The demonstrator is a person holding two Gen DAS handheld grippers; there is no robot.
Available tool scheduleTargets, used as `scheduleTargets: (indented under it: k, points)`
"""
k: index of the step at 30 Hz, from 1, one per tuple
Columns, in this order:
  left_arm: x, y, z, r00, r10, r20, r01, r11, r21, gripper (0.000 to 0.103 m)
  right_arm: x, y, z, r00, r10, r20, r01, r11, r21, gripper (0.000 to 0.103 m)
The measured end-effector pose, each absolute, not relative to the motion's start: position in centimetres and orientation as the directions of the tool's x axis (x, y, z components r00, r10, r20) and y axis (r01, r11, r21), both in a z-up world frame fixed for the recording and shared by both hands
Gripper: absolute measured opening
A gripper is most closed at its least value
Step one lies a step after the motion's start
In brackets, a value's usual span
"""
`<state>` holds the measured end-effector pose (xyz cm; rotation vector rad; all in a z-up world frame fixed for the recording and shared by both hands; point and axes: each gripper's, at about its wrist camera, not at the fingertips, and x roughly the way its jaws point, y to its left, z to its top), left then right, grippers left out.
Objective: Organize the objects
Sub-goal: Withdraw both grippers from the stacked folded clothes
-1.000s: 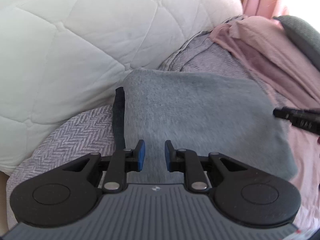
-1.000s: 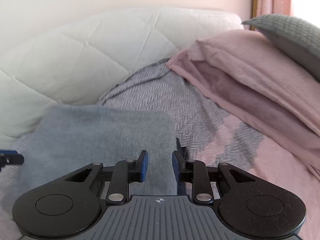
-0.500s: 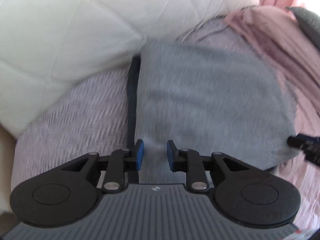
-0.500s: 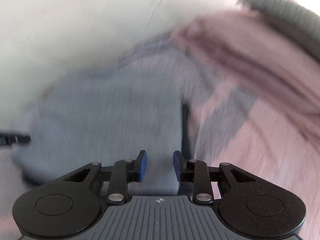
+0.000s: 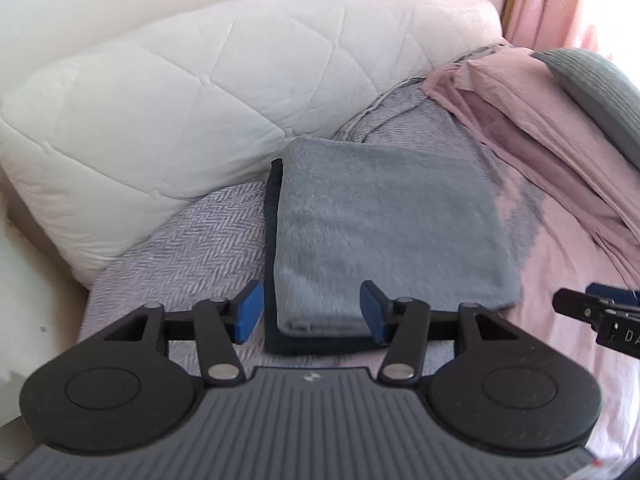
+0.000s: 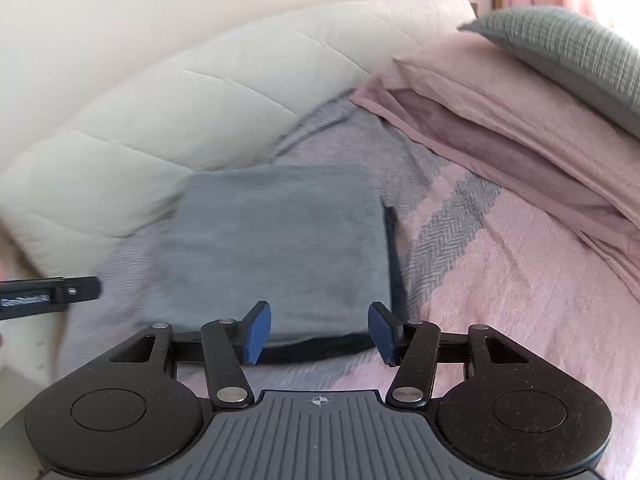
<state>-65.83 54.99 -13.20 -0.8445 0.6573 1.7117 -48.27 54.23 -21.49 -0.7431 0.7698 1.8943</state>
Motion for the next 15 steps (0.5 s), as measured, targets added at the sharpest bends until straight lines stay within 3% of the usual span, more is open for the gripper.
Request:
scheduleTargets:
  k: [8,11,15]
  points:
    - [-62.9,47.6,-6.5,-0.193,0.579,-0.792,-0.959,-0.284,0.026,0.071,-45.8,47.9,-14.5,-0.464,0.519,-0.718,-0.875,-0.397,0.278,0.054]
    - [-61.9,45.0,-4.2,-0.212,0.589,-0.780,-0.955,-0.293,0.038,0.073,-45.2,45.7,-12.4,-0.475,0.512,-0.716,-0.865,-0.419,0.274,0.054]
    - [-60.7,41.8,-1.9,-0.221,0.617,-0.755,-0.951,-0.306,0.029,0.083,-44.2,43.0,-10.0,-0.474,0.505,-0.721,-0.859,-0.444,0.254,0.054]
